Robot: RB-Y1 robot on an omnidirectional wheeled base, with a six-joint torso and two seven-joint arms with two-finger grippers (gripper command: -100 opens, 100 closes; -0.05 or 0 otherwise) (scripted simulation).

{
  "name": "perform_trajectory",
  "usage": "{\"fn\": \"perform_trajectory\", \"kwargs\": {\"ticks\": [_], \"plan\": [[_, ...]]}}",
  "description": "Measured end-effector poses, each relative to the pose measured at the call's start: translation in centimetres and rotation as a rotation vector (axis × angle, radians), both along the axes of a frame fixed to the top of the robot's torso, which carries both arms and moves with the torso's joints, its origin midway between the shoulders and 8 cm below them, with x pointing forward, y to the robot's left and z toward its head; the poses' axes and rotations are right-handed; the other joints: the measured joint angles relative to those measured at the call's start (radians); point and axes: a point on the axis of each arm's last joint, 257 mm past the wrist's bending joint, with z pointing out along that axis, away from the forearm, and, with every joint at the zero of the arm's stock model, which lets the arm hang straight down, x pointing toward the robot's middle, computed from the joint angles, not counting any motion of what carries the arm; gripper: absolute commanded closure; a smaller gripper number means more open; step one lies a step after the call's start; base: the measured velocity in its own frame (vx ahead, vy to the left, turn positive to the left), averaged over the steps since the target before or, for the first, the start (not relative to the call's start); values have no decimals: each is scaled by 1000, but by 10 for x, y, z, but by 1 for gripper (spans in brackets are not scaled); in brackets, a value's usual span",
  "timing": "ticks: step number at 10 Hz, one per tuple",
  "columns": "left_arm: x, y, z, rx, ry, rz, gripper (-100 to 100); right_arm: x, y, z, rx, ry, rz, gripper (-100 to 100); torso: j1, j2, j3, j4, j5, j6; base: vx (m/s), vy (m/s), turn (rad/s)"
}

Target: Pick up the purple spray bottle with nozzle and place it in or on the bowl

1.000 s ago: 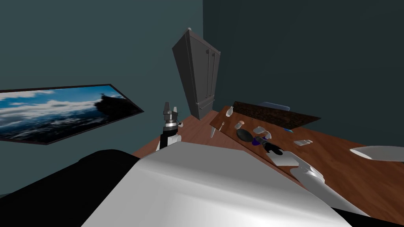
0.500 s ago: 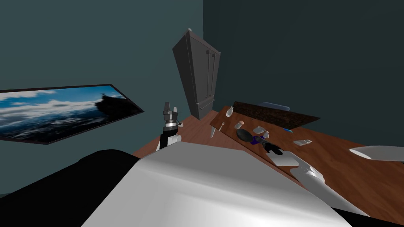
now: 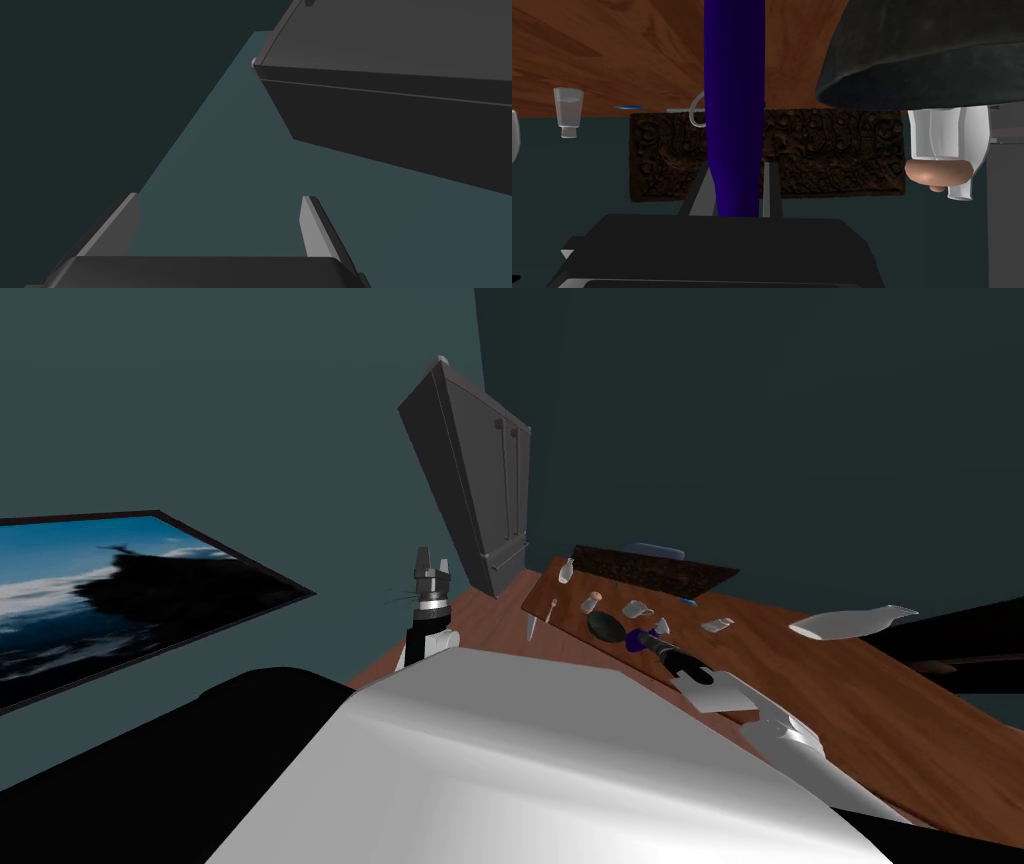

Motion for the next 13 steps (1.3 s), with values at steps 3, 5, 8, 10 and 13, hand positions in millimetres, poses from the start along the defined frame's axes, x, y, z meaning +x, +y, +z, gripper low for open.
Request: {"fn": "perform_trajectory", "kwargs": {"ticks": [3,5,8,10,13], "plan": [[0,0,0,0,0,0,0,5,29,5,2,-3,76,100,1,2,1,0,0,1,106,18,-259],[0,0,0,0,0,0,0,7,40,5,3,-1,103,0,0,3,1,1,0,-2,29,9,-13],[0,0,0,0,0,0,0,20,31,20,-15,-42,95,100,5,14,8,3,2,0,-89,77,-37],[0,0,0,0,0,0,0,29,23,32,-33,-76,84,100,7,14,8,4,2,1,-76,97,-34],[0,0,0,0,0,0,0,42,9,62,-65,-137,69,100,6,16,10,5,2,1,-98,85,-32]]}}
